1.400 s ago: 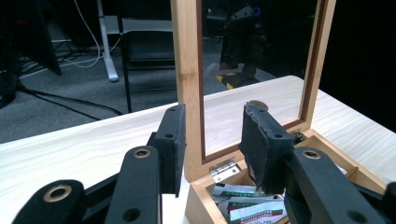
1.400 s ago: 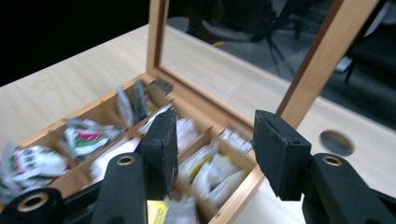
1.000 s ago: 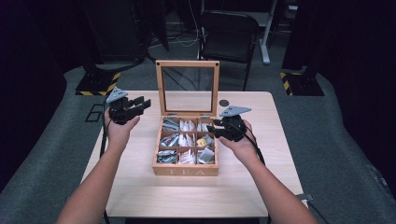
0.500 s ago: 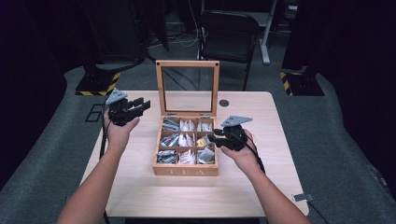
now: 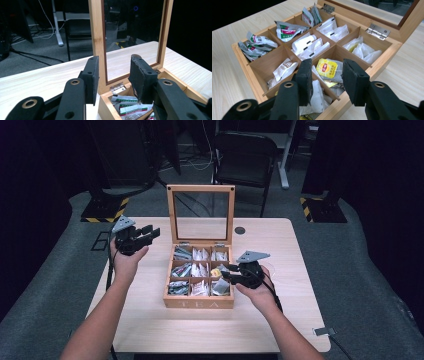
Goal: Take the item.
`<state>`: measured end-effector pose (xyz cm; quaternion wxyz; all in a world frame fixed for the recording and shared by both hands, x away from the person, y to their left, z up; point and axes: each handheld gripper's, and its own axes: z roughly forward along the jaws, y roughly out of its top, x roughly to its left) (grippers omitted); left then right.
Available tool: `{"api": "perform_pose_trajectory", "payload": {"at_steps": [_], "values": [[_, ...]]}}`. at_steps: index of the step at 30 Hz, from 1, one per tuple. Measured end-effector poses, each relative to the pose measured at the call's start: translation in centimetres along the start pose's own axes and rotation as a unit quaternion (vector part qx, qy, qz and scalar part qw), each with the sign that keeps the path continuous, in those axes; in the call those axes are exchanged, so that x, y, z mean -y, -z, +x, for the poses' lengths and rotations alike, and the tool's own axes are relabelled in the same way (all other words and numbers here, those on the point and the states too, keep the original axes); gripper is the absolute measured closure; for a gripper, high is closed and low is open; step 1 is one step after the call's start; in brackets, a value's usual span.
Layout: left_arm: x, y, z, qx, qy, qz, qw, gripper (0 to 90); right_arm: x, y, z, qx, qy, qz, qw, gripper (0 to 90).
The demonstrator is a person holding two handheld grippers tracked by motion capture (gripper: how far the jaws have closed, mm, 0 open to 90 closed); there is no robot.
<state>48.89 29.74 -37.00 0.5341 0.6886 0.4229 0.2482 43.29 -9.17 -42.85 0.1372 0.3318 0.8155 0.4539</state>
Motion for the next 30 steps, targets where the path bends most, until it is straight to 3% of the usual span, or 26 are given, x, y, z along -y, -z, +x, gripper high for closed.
{"api": "perform_pose_trajectory", "payload": {"at_steps": [18, 30], "values": [[0.0, 0.3, -0.2, 0.000, 0.001, -0.005, 1.0000, 57.3, 1.9, -1.2, 0.9, -0.021, -0.006, 0.015, 0.9997, 57.4], [0.2, 0.5, -0.1, 0.003, 0.001, -0.007, 1.0000, 57.4, 2.2, -2.2, 1.3, -0.026, 0.006, 0.028, 0.9993, 59.3]]}}
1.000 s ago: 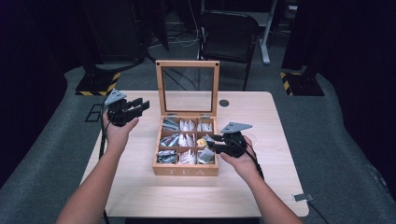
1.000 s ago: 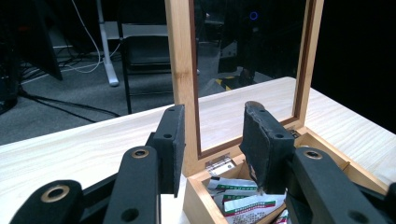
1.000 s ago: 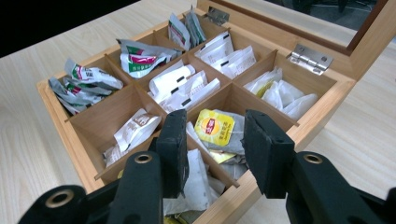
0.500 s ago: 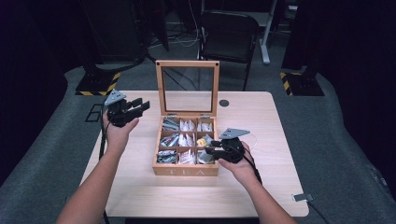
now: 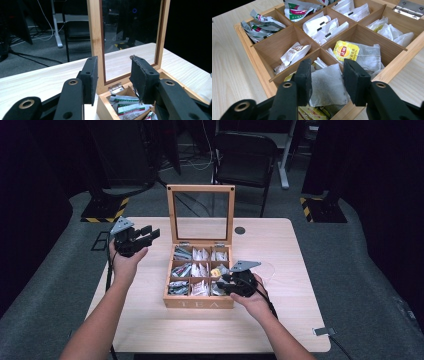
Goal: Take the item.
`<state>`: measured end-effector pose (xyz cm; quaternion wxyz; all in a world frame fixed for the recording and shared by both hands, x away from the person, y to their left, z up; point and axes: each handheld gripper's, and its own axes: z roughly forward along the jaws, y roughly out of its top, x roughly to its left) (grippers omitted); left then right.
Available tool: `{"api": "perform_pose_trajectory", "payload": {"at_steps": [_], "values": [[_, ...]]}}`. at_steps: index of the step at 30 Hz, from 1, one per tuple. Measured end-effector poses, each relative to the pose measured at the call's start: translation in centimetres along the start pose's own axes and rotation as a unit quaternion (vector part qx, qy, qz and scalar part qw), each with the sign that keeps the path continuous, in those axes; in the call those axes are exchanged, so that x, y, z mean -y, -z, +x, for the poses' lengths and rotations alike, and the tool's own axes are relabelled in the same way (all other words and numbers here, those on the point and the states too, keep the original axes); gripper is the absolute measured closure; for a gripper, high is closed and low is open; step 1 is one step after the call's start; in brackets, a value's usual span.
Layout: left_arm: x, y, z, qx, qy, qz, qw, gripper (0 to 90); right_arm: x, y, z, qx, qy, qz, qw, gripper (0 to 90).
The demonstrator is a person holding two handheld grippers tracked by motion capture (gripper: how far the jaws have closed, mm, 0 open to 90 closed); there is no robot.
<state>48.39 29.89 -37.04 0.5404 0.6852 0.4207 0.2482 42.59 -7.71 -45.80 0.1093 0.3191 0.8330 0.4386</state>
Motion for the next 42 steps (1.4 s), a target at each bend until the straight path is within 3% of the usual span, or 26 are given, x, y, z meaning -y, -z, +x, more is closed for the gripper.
{"api": "perform_pose_trajectory", "payload": {"at_steps": [9, 19, 34, 42], "values": [[0.0, 0.0, 0.0, 0.002, 0.001, -0.001, 1.0000, 56.4, 0.2, 0.2, 0.0, -0.007, -0.002, -0.003, 1.0000, 71.9], [0.0, 0.0, 0.0, 0.000, 0.002, 0.000, 1.0000, 56.5, -0.2, 0.8, 0.5, -0.024, 0.013, -0.012, 0.9996, 88.4], [0.0, 0.0, 0.0, -0.001, 0.003, -0.001, 1.0000, 56.5, -1.0, 1.4, 0.7, -0.031, -0.004, -0.016, 0.9994, 90.0], [0.0, 0.1, 0.1, -0.002, 0.002, -0.001, 1.0000, 56.5, -2.3, 2.5, 0.7, -0.029, -0.007, -0.037, 0.9989, 90.0]]}}
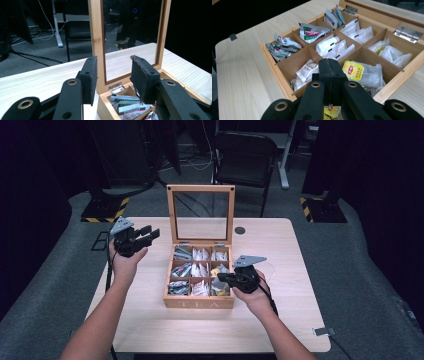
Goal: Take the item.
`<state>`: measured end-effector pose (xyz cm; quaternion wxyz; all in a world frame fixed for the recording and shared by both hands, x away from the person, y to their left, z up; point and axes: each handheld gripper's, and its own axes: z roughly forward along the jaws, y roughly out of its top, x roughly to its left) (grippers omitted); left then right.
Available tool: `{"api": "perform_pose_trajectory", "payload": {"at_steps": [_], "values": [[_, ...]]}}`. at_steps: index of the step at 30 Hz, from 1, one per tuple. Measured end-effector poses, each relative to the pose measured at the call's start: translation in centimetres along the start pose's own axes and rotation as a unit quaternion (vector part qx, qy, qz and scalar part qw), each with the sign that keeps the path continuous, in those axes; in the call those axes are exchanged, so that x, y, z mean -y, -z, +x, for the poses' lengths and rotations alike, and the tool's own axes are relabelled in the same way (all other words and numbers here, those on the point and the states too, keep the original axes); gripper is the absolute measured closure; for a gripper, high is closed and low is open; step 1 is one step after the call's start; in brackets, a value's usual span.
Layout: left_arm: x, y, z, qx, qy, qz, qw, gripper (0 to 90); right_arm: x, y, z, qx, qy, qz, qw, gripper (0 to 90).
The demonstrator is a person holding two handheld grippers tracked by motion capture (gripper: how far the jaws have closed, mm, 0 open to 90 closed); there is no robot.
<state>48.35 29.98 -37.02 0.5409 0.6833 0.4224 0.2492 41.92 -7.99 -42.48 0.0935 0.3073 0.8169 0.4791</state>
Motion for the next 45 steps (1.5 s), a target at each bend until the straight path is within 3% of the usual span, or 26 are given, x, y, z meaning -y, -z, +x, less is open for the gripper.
{"api": "perform_pose_trajectory", "payload": {"at_steps": [8, 30, 45], "values": [[0.0, 0.1, 0.1, -0.002, 0.002, -0.002, 1.0000, 56.5, -1.1, 1.1, -0.1, 0.002, 0.003, -0.017, 0.9998, 90.0], [0.0, 0.1, 0.1, -0.003, 0.004, -0.002, 1.0000, 56.5, -4.3, 3.7, -0.2, 0.014, 0.027, -0.030, 0.9991, 90.0], [0.0, -0.1, 0.0, -0.003, 0.004, 0.000, 1.0000, 56.5, -4.9, 4.9, -0.6, 0.022, 0.024, -0.034, 0.9989, 90.0]]}}
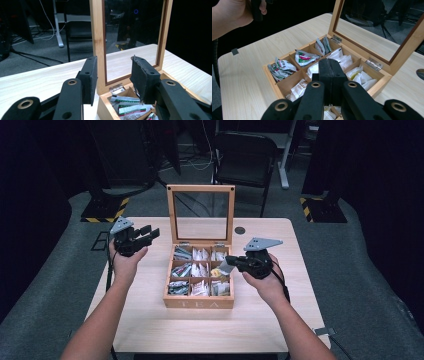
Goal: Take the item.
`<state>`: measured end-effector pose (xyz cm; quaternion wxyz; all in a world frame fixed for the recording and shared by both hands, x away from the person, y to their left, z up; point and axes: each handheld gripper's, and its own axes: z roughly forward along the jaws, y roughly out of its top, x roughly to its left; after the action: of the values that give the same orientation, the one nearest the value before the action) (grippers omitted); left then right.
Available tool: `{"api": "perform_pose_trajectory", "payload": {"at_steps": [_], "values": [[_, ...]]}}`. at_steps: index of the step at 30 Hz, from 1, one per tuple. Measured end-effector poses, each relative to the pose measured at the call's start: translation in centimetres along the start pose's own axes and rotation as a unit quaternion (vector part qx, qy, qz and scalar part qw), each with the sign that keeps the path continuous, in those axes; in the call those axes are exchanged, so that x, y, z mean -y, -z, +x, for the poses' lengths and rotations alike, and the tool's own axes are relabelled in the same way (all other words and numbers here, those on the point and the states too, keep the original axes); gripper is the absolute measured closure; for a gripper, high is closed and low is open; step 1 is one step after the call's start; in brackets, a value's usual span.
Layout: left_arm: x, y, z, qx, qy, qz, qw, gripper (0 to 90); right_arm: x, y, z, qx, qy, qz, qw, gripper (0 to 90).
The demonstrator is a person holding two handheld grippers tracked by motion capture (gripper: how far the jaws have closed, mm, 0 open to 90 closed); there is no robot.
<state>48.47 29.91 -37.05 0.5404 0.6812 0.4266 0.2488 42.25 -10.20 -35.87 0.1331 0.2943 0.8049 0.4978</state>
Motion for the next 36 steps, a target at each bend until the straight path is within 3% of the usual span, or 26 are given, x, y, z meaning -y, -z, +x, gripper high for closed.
{"api": "perform_pose_trajectory", "payload": {"at_steps": [21, 36], "values": [[0.0, 0.0, 0.1, -0.002, 0.000, -0.001, 1.0000, 56.5, 0.0, 2.3, -2.1, 0.041, 0.000, -0.003, 0.9992, 90.0], [0.0, 0.1, 0.2, -0.004, 0.001, 0.001, 1.0000, 56.5, 1.3, 4.3, -4.7, 0.085, -0.025, -0.003, 0.9961, 90.0]]}}
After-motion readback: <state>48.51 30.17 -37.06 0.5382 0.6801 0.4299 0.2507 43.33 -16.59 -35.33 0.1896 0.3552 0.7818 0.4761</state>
